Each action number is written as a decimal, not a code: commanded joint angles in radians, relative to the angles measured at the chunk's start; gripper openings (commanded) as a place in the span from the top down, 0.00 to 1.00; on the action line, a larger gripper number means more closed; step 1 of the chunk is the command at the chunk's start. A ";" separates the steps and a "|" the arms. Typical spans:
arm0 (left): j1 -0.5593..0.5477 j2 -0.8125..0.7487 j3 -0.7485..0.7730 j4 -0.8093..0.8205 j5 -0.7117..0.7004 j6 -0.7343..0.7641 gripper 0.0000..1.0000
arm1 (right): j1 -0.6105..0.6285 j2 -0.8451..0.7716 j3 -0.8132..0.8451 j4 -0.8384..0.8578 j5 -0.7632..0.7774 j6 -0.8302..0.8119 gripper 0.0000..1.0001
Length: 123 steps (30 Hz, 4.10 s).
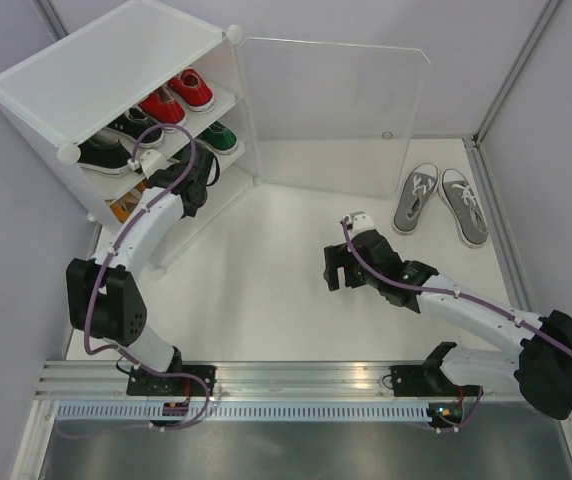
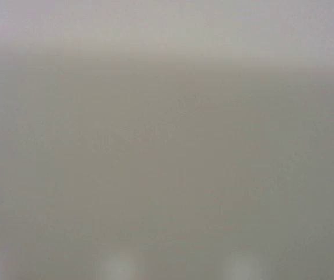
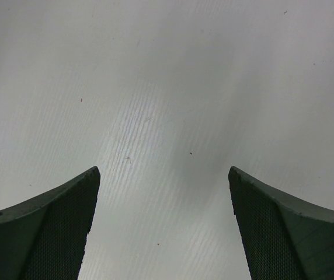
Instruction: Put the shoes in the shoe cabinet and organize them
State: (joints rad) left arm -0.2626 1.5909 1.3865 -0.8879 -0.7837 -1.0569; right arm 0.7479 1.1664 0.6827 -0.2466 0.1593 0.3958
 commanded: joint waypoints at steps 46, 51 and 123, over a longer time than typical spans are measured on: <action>-0.300 -0.560 -0.471 0.297 0.866 0.733 0.00 | -0.975 0.630 0.569 -0.062 0.120 -0.054 0.22; -0.300 -0.575 -0.509 0.305 0.851 0.758 0.00 | -0.987 0.696 0.618 -0.068 0.108 -0.126 0.21; -0.290 -0.520 -0.530 0.188 0.661 0.220 0.04 | 0.142 0.756 0.684 0.069 0.034 0.166 0.56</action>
State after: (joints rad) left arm -0.5556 1.0817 0.8604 -0.6872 -0.0849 -0.6994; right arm 0.8963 1.9514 1.3514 -0.2256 0.1757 0.5652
